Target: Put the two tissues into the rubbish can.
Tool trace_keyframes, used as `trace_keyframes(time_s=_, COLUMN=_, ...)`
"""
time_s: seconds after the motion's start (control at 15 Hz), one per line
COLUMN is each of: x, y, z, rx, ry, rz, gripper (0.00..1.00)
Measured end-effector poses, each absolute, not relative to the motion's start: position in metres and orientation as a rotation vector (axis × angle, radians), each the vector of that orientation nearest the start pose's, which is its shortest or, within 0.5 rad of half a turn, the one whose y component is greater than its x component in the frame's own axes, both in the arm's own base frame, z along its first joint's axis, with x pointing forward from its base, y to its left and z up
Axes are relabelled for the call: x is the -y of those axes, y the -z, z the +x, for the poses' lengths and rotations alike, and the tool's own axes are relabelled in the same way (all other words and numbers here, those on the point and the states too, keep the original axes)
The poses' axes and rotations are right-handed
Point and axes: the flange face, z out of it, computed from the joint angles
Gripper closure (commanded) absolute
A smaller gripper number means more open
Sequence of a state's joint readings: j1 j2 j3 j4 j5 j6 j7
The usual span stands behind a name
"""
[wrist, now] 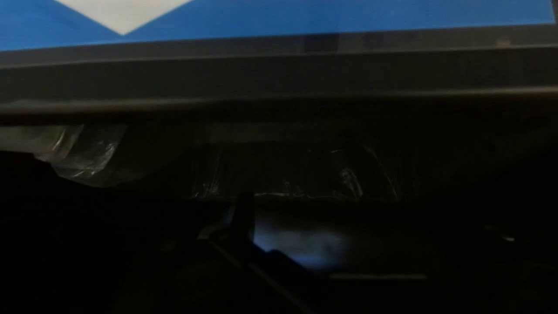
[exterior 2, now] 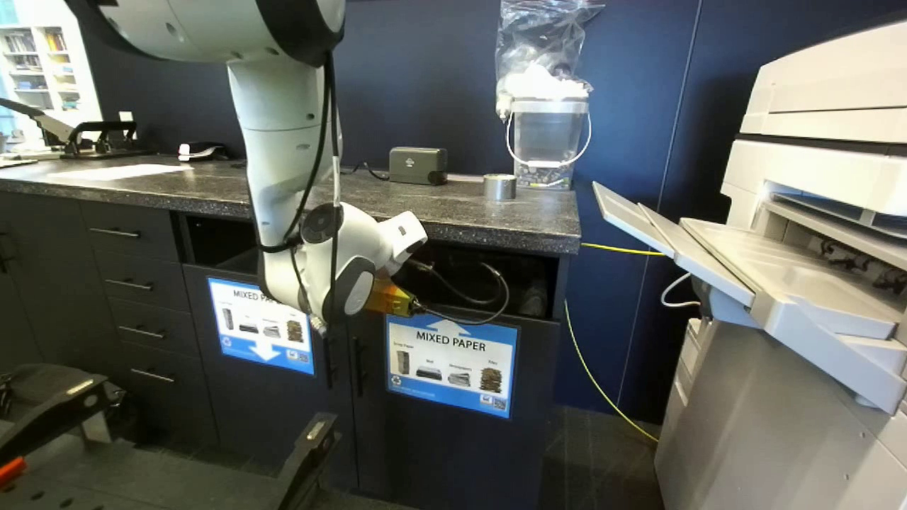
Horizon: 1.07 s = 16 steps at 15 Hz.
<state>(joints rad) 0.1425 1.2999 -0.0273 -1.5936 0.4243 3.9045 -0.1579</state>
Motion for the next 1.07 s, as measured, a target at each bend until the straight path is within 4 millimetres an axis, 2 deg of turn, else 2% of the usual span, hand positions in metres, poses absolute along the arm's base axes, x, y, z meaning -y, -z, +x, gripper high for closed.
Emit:
trace_keyframes(time_s=0.27, x=-0.012, y=-0.024, z=0.62, rx=-0.127, ry=1.402, rz=-3.012, gripper=0.0)
trace_keyframes(time_s=0.6, x=0.003, y=-0.058, z=0.608, rx=0.008, ry=1.064, rz=-3.204, gripper=0.0)
trace_keyframes(time_s=0.87, x=-0.001, y=-0.097, z=0.601, rx=0.205, ry=0.736, rz=-3.289, gripper=0.0)
trace_keyframes(time_s=1.07, x=-0.009, y=-0.139, z=0.595, rx=0.34, ry=0.511, rz=-3.276, gripper=0.0)
